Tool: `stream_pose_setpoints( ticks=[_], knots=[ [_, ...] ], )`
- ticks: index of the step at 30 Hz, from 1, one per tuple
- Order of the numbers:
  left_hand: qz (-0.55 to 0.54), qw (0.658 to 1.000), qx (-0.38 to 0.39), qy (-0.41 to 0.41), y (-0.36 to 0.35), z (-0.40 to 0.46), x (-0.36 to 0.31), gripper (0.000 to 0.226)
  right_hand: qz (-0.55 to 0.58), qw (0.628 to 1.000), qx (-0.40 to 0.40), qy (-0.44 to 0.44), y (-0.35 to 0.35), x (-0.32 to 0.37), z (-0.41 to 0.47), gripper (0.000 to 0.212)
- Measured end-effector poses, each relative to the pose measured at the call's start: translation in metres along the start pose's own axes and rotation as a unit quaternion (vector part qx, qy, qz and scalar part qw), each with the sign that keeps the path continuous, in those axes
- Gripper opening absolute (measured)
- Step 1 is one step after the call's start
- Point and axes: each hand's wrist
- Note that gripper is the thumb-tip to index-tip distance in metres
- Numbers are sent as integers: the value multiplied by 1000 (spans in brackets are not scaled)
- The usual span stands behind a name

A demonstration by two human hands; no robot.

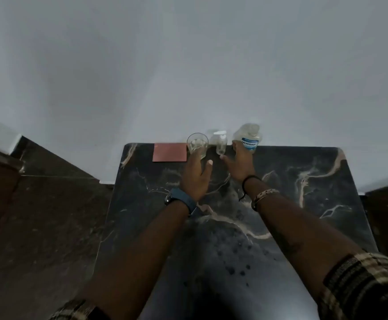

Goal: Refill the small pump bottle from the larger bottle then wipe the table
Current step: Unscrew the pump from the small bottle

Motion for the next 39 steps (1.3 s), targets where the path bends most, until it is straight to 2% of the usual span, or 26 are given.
stream_pose_setpoints(
  ticks=[4,13,21,25,29,31,35,39],
  knots=[
    [-12,1000,-3,24,1,1,14,49,24,999,-27,-29,-13,-4,22,48],
    [-35,998,-6,60,9,-11,52,42,40,996,-80,-14,-39,-13,46,38],
    [-53,997,-30,45,16,-18,62,33,58,993,-102,1,-30,-22,2,35],
    [-74,996,11,42,17,-29,63,40,58,997,-49,21,-25,-19,-54,33],
    [-166,972,159,55,13,-61,64,55,109,994,17,23,-35,-14,-122,25],
    [-206,957,196,61,6,-82,67,55,136,989,33,38,-42,-15,-153,23],
    [-190,964,177,60,-4,-128,78,45,165,984,69,26,-53,-25,-205,28],
    [-203,968,124,81,-14,-166,84,29,203,975,92,16,-58,-28,-237,37]
  ],
)
Point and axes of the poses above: each hand's wrist, its own z-axis towards the middle knuckle, its own y-axis out of the back of the hand, x = y × z, and after that the axes turned 5 degrees about y, right-handed
